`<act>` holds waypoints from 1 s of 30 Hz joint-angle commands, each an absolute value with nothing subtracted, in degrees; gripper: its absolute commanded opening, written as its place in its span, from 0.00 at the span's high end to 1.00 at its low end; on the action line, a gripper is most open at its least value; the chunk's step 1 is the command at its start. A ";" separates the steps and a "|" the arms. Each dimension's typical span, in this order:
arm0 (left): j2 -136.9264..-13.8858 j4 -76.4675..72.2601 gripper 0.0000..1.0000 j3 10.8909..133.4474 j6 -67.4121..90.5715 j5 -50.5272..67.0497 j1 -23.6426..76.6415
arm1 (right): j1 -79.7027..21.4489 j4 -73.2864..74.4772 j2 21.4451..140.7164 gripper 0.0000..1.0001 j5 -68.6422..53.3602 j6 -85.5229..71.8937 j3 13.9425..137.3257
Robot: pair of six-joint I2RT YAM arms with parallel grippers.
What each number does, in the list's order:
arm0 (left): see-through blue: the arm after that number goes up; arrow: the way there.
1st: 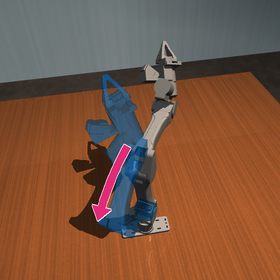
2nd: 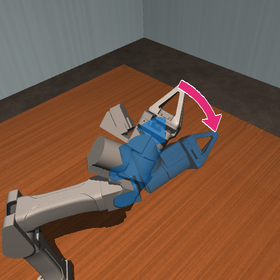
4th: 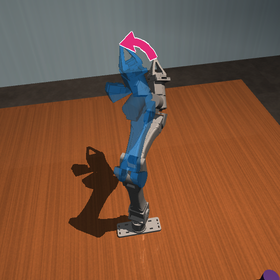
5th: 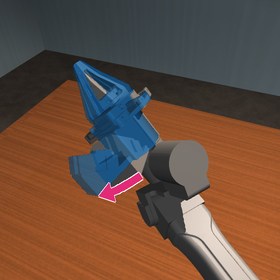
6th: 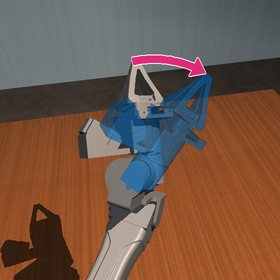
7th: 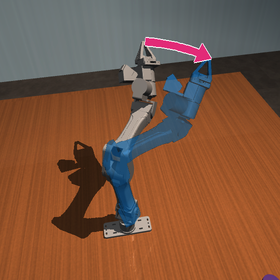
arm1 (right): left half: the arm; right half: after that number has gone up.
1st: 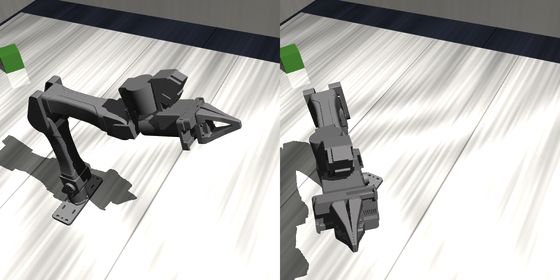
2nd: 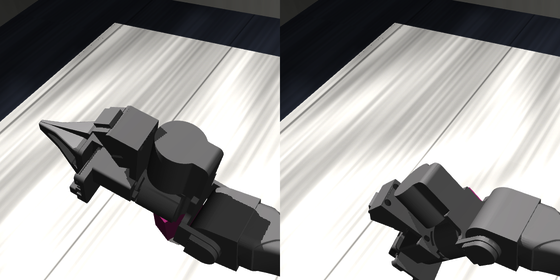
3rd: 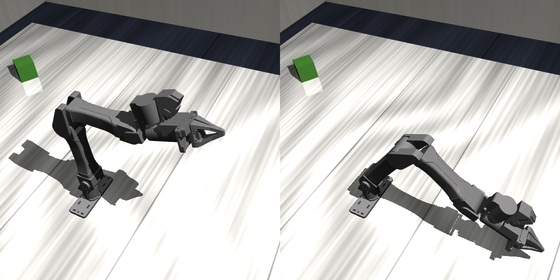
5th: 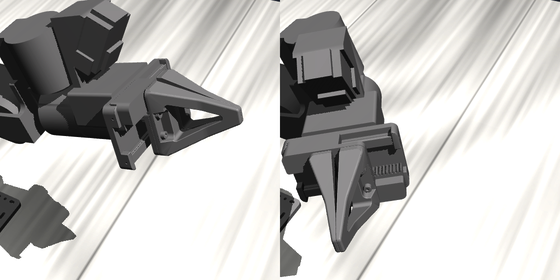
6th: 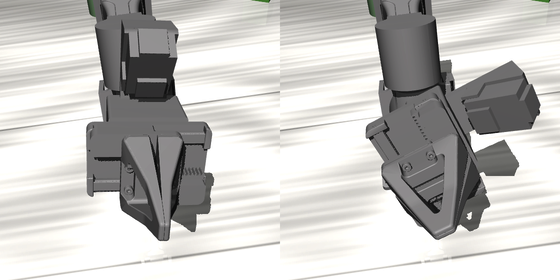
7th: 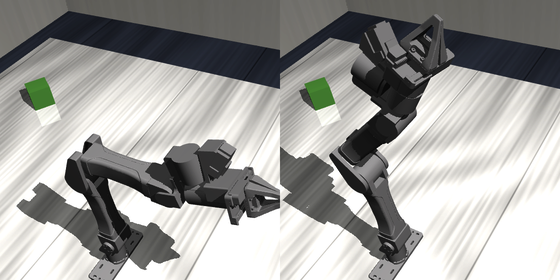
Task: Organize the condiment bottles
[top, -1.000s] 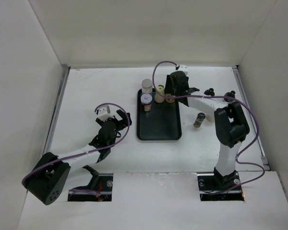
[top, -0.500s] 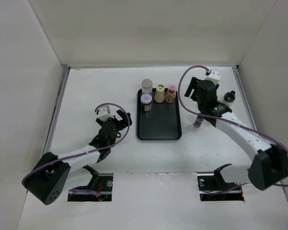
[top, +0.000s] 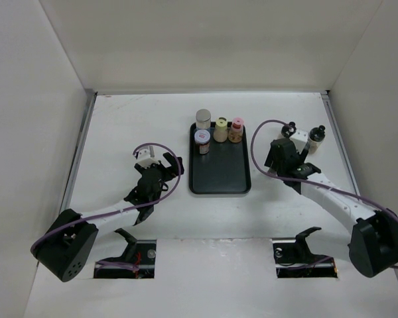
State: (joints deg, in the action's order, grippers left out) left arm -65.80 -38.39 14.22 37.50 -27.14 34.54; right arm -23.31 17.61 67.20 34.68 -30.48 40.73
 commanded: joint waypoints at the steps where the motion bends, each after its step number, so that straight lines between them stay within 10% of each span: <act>1: -65.57 -41.57 0.00 14.59 37.88 -26.63 34.67 | -23.60 13.02 68.37 0.24 32.96 -31.56 40.61; 15: -65.57 -41.57 0.00 14.59 37.88 -26.63 34.67 | -21.31 6.59 73.74 0.62 31.55 -28.31 42.54; 30: -65.39 -41.57 0.00 14.50 37.97 -26.63 34.50 | -35.89 3.70 89.27 0.62 28.92 -24.26 66.07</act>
State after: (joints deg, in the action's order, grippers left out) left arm -66.02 -38.41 14.22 37.54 -27.09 34.65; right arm -33.65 8.01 83.77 30.85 -26.06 61.41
